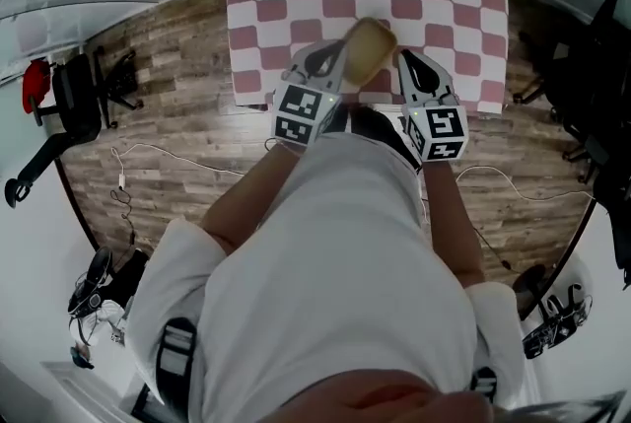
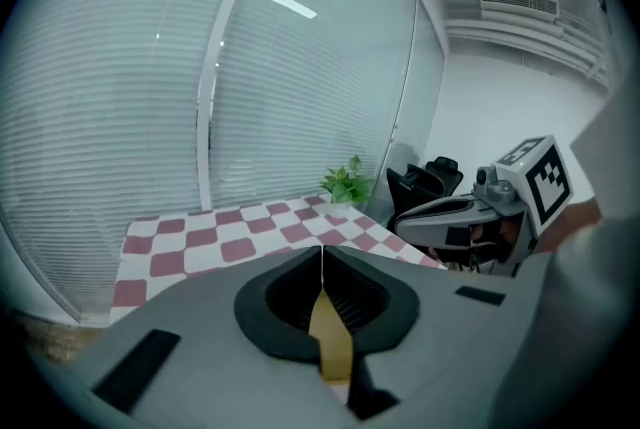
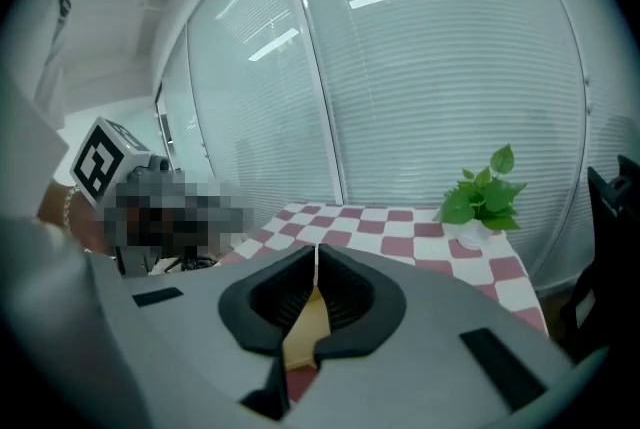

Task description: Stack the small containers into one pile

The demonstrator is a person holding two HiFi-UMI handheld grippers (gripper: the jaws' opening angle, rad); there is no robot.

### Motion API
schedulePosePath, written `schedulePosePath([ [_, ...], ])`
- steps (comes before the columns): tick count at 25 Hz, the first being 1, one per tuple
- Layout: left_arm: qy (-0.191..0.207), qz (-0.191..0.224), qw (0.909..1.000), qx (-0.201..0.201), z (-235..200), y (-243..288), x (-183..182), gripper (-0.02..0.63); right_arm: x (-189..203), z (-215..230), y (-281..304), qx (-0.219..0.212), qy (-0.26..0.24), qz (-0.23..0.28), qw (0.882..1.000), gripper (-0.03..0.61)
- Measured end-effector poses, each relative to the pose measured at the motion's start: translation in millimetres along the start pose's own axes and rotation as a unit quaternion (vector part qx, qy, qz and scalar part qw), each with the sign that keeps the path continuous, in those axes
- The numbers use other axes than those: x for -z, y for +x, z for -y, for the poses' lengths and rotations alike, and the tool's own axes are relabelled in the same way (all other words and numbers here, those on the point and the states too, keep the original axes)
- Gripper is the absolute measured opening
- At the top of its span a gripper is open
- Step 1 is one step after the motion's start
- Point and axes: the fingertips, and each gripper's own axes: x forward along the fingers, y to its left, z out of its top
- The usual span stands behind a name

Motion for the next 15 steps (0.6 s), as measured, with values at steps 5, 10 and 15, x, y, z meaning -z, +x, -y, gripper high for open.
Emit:
schedulePosePath([
  [5, -0.006, 0.059, 0.9981, 0.02, 18.2, -23.9, -41.1, 0.037, -45.5, -13.3, -21.7, -0.029, -0.017, 0.04, 0.999, 0.038],
  [10, -0.003, 0.103, 0.9938, 0.042, 37.5, -45.7, -75.0, 0.037, -89.1, -31.0, -44.0, -0.048, -0.065, 0.073, 0.994, 0.037],
  [15, 0.001, 0.143, 0.9875, 0.065, 56.5, -61.5, -111.8, 0.037, -128.3, -41.9, -66.4, -0.073, -0.042, 0.108, 0.991, 0.037],
])
